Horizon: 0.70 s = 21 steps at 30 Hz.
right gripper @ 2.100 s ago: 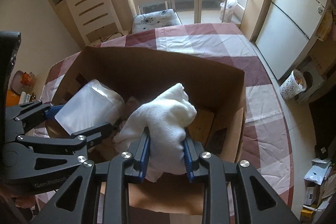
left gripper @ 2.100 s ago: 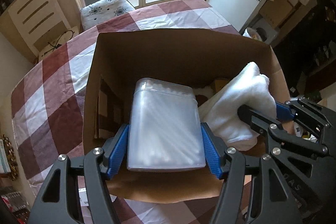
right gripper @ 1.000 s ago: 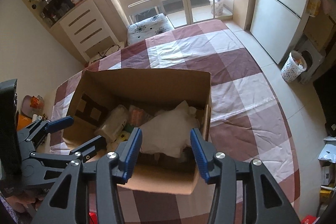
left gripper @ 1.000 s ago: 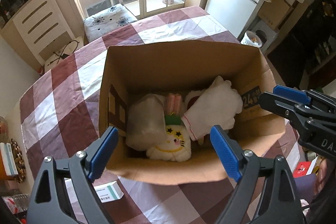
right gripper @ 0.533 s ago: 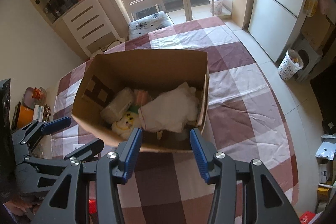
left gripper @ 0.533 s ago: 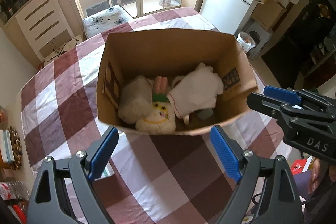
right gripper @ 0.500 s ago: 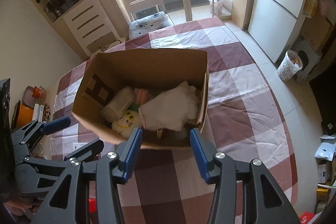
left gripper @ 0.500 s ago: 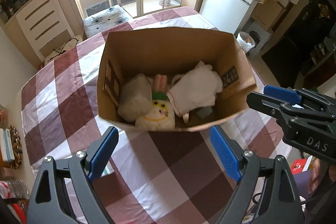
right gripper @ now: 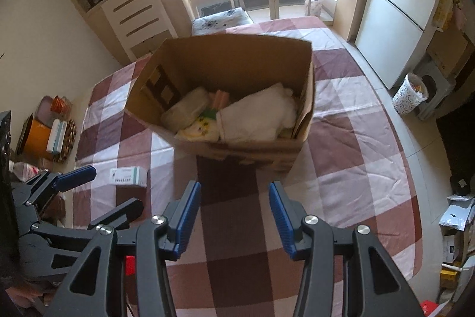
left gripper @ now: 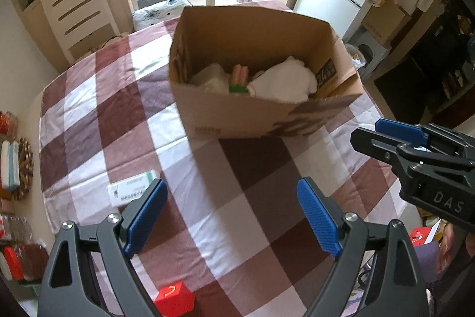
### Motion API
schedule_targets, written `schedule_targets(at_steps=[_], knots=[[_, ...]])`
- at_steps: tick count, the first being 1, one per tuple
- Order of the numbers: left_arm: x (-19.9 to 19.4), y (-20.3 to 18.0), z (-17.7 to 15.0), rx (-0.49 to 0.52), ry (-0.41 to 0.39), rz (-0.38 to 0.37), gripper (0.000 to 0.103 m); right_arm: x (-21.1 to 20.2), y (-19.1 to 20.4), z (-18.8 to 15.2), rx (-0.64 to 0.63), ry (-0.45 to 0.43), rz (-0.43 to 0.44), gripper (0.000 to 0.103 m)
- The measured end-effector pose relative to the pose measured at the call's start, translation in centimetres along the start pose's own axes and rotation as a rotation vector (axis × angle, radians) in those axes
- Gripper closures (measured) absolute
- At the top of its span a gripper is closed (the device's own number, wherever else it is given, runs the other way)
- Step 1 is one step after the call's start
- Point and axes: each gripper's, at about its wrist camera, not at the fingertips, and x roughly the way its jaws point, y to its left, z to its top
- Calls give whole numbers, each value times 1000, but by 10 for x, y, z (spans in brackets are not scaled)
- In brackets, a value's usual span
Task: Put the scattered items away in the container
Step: 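Withdraw both open tools from the cardboard box back over the table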
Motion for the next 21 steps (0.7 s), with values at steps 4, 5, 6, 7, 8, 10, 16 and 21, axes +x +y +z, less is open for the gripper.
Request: schedule_targets(at_steps=[4,5,6,7,8,10,16,21], knots=[[-6,9,-18,-27,4,8,13,2,12,-14,-18,19,9,54],[-7,11,-21,-33,6,9,13,3,15,-17,-22,23,11,54],[-8,13,-26,-41,7,11,13,4,18,-20,-28,29,16,54],[-9,16,-30,-50,7,12,13,4,21,-23,-34,33,20,54],[-10,17,-34,-56,9,13,13,5,25,-26,-40,37,22,54],[-12,22,-42,-68,12,18,13,7,32,-31,-55,45,26,54],[-18,35,-64,-106,18,31,13,9,50,-44,-89,60,35,54],[-22,49,-81,-143,19,41,13,14,65,-54,-109,80,48,54]])
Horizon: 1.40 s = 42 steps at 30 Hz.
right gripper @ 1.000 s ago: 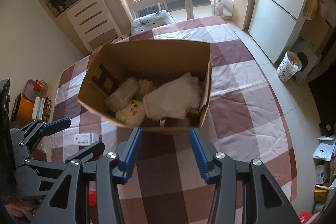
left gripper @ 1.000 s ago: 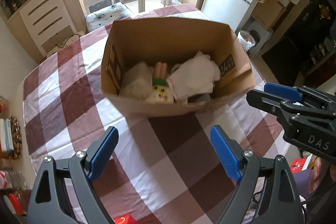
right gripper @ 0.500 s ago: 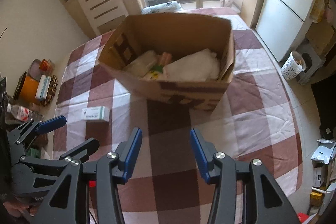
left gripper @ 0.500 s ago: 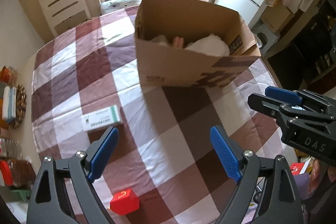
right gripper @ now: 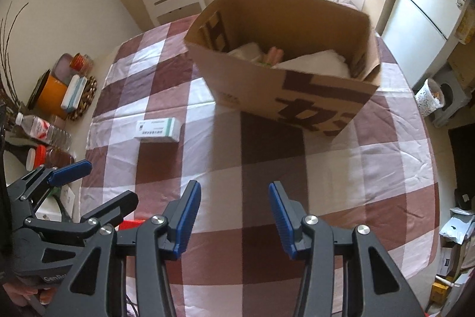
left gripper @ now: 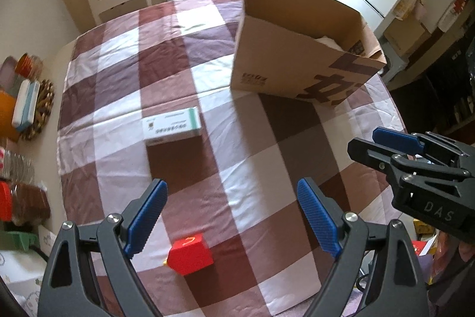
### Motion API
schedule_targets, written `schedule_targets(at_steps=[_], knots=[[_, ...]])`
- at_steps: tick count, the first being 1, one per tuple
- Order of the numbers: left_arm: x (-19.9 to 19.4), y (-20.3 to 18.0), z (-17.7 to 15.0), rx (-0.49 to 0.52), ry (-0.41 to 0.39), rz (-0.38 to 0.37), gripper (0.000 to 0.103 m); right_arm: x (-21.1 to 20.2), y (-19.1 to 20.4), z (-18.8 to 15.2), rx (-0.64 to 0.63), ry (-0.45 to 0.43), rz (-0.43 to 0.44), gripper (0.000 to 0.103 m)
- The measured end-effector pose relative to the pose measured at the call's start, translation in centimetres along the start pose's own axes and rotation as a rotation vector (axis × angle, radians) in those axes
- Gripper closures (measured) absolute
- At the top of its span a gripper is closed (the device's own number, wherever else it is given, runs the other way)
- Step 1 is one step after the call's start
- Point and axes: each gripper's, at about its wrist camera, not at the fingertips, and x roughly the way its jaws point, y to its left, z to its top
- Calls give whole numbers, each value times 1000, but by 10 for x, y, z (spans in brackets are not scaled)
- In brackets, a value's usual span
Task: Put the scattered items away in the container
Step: 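Withdraw both open tools from the cardboard box back over the table, then close the left tool on the red block while the right tool grasps the white carton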
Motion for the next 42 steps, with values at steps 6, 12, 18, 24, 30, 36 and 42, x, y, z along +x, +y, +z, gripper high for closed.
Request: schedule_targets(at_steps=[6,12,18,24,30,36,42], knots=[[1,31,-22,-80,14,18,13,13,20,-9,-29,30,17,54],[7,69,-50,-192,44,40,13,28,39,-15,-59,58,32,54],[16,94,-78,-249,82,52,13,46,53,-17,-81,92,46,54],[39,96,-106,-317,150,8,13,66,62,-18,-86,120,50,54],[65,85,-113,-346,185,-15,13,82,62,-14,-92,143,45,54],[88,80,-110,-353,192,7,13,103,73,7,-135,140,78,54],[101,83,-108,-366,184,26,13,129,102,42,-274,128,127,54]])
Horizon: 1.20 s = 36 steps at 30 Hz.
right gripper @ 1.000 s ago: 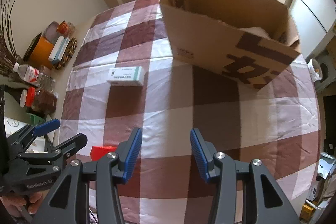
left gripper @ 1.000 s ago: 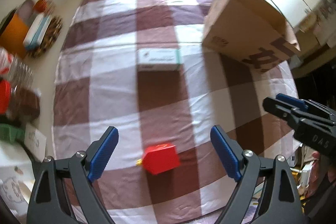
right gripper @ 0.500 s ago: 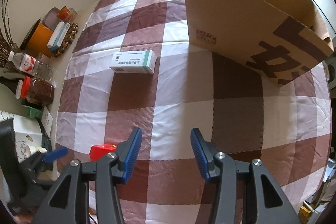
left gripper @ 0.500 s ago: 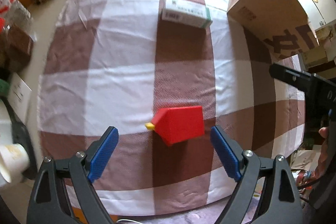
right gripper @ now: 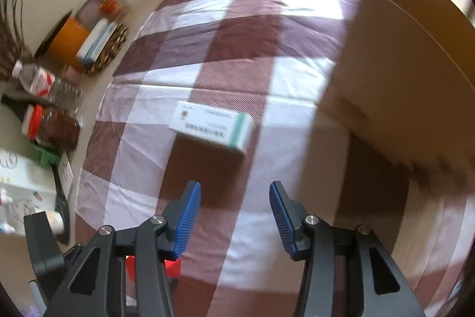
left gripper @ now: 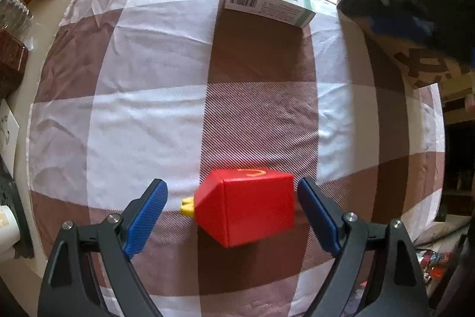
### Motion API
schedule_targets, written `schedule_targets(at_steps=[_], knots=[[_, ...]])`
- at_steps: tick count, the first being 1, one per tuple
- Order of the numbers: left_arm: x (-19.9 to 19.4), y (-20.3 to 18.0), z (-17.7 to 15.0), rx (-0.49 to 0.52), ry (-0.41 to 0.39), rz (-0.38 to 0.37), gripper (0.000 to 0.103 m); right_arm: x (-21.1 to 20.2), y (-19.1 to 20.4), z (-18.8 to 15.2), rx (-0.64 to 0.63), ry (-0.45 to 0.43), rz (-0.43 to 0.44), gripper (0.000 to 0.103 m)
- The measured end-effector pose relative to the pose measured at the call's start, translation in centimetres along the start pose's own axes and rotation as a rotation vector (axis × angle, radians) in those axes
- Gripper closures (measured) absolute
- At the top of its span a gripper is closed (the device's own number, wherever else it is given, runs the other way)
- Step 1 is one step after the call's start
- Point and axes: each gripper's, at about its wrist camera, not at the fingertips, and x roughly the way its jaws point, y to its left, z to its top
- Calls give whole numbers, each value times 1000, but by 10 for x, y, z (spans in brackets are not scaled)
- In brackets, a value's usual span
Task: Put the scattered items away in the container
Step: 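Close the left tool on the red block while the right tool grasps the white carton, then lift the red block with the left tool while the right tool lifts the carton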
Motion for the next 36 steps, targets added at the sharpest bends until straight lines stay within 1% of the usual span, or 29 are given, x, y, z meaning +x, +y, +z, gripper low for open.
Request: schedule_targets(at_steps=[2,3,5,10,11,12,13,16,17,19,21,22,24,26,28,29,30,31,36], knots=[[3,1,1,-4,2,0,13,10,7,15,-74,-4,0,54],[5,2,1,-7,4,0,14,18,13,24,-125,9,-2,54],[6,4,1,-9,5,-3,14,29,20,34,-185,26,16,54],[5,8,2,-9,10,-5,14,56,39,48,-352,82,-2,53],[6,8,1,-12,11,-7,14,60,42,50,-387,81,-6,50],[6,9,1,-15,13,-9,14,60,45,52,-418,65,-16,50],[7,9,1,-16,16,-12,14,62,47,54,-440,75,-14,48],[9,8,1,-18,23,-15,14,70,51,61,-508,85,-20,47],[10,7,0,-17,24,-14,14,75,51,63,-521,108,-9,47],[11,5,0,-12,26,-14,14,88,51,65,-543,158,-14,47],[11,4,-1,-11,19,-8,15,94,51,62,-560,176,-20,47],[11,4,-1,-14,20,-6,17,95,52,59,-566,178,-16,47],[13,5,-1,-26,22,-9,25,94,51,54,-559,159,-2,47],[11,5,-2,-26,9,-10,28,93,49,49,-536,147,9,47],[11,5,-2,-21,5,-7,28,92,48,43,-523,130,9,47],[11,5,-2,-18,1,-7,28,90,47,40,-515,121,8,51],[10,5,-3,-14,-2,-8,28,89,47,38,-508,111,1,61],[10,5,-4,-14,-5,-5,28,88,46,37,-501,105,-6,66],[8,7,-7,-11,-10,5,29,83,30,29,-361,92,26,66]])
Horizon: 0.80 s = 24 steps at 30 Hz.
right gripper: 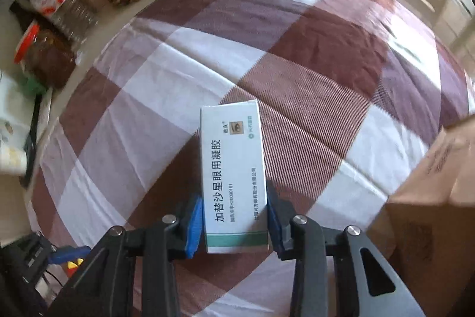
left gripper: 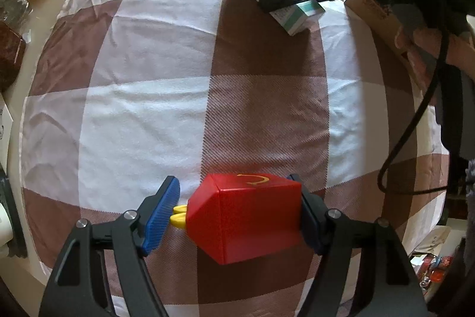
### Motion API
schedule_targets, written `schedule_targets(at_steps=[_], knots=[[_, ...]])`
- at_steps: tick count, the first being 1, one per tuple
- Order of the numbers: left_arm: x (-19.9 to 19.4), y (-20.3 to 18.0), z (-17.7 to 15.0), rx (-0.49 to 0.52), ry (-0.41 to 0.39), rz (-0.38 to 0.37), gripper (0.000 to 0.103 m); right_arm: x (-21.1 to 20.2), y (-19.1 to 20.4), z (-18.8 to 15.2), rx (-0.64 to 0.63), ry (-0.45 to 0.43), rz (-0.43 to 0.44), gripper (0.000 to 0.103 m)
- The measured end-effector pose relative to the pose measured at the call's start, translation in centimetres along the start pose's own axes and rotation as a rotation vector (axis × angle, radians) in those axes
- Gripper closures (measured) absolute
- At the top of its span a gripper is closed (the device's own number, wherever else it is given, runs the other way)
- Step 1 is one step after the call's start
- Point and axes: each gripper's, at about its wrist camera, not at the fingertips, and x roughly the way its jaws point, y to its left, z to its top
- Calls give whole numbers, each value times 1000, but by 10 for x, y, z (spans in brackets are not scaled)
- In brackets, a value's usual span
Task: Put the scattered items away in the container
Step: 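Lift the red block with the left tool while the right tool lifts the carton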
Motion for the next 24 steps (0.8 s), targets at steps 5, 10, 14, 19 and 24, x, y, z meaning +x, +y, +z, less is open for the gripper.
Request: schedule_targets(at_steps=[5,10,14,19,24], knots=[[-7,6,-2,-13,-10,5,29,-5,-5,-21,91,-7,19,66],[-20,15,0,-29,-36,16,29,-16,-4,-35,193,-1,61,66],[-28,12,-4,-33,-55,23,29,-23,-1,-54,260,1,92,66],[-38,16,-6,-24,-75,37,29,-28,6,-79,328,14,118,66],[-51,20,4,5,-89,47,29,-49,15,-103,389,-5,139,66]])
